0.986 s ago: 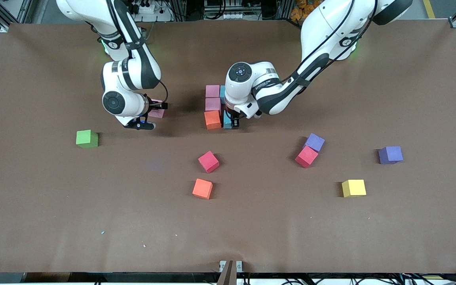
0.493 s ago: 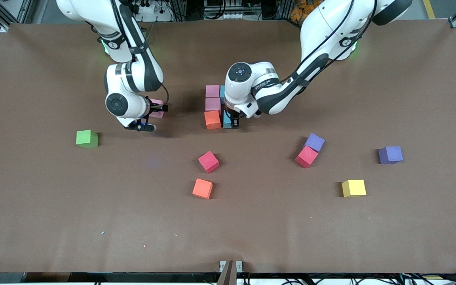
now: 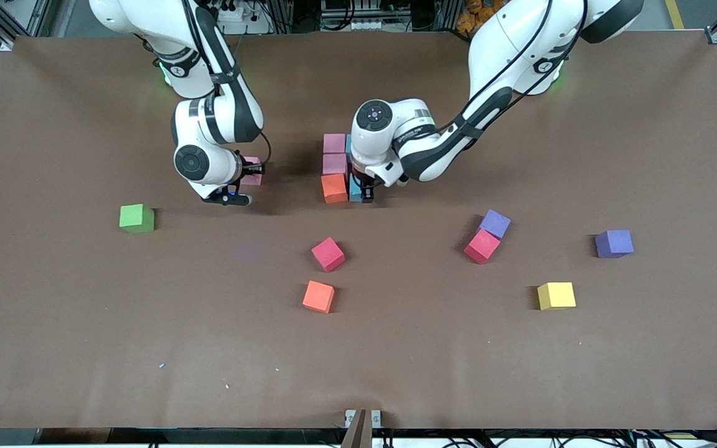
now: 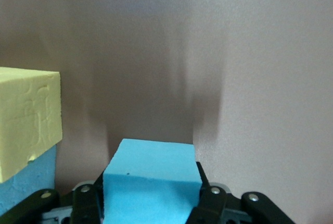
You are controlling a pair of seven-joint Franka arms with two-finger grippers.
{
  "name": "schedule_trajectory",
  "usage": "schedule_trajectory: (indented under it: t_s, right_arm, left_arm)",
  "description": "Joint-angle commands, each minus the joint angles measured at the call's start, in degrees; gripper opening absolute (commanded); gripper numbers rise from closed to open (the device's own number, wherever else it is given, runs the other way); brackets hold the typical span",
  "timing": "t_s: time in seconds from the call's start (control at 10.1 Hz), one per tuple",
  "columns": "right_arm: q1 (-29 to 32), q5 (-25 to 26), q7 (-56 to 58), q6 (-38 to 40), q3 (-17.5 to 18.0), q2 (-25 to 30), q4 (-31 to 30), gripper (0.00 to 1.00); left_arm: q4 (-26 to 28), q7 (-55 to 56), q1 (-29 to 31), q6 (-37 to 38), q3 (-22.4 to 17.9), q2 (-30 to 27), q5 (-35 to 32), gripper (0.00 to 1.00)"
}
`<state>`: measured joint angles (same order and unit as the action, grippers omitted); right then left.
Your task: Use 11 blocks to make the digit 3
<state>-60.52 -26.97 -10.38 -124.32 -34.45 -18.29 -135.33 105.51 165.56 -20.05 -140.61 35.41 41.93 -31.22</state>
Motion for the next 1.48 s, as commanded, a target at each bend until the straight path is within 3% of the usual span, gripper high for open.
schedule_trajectory:
  t_s: [0.0, 0.2, 0.49, 0.69, 0.89, 1.18, 1.38]
  right_arm:
    - [-0.4, -1.5, 0.0, 2.5, -0.3, 0.1, 2.9, 0.2]
    - [-0.2, -1.4, 0.0, 7.4, -0.4, 0.1, 7.6, 0.2]
    - [-0.8, -1.3, 0.0, 7.6, -0.4, 0.0, 11.4, 0.2]
    - [-0.8, -1.2, -0.1, 7.9, -0.3, -2.5, 16.1, 0.13]
    - [-0.8, -1.5, -0.5, 10.7, -0.2, -6.2, 21.7, 0.13]
    - [-1.1, -1.6, -4.5, 10.7, 2.5, -9.8, 27.6, 0.1]
    - [-1.1, -3.8, -7.1, 10.3, 3.6, -11.9, 30.7, 0.09]
  left_arm:
    - [-1.0, 25.8, -3.6, -0.3, -1.5, 0.3, -4.6, 0.23]
    - [-1.3, 25.6, -3.5, -0.3, -1.6, 0.8, -4.6, 0.23]
    - [-1.9, 25.6, -3.6, -0.3, -1.6, 0.8, -4.6, 0.24]
    - [-2.1, 25.5, -3.6, -0.2, -1.7, 0.9, -4.6, 0.27]
    - [-2.1, 25.8, -3.5, -0.3, -1.7, 1.0, -4.6, 0.4]
    - [-2.3, 25.8, -3.6, -0.3, -1.7, 1.4, -4.6, 0.46]
    - [-2.3, 25.9, -3.5, -0.3, -1.7, 1.4, -4.5, 0.64]
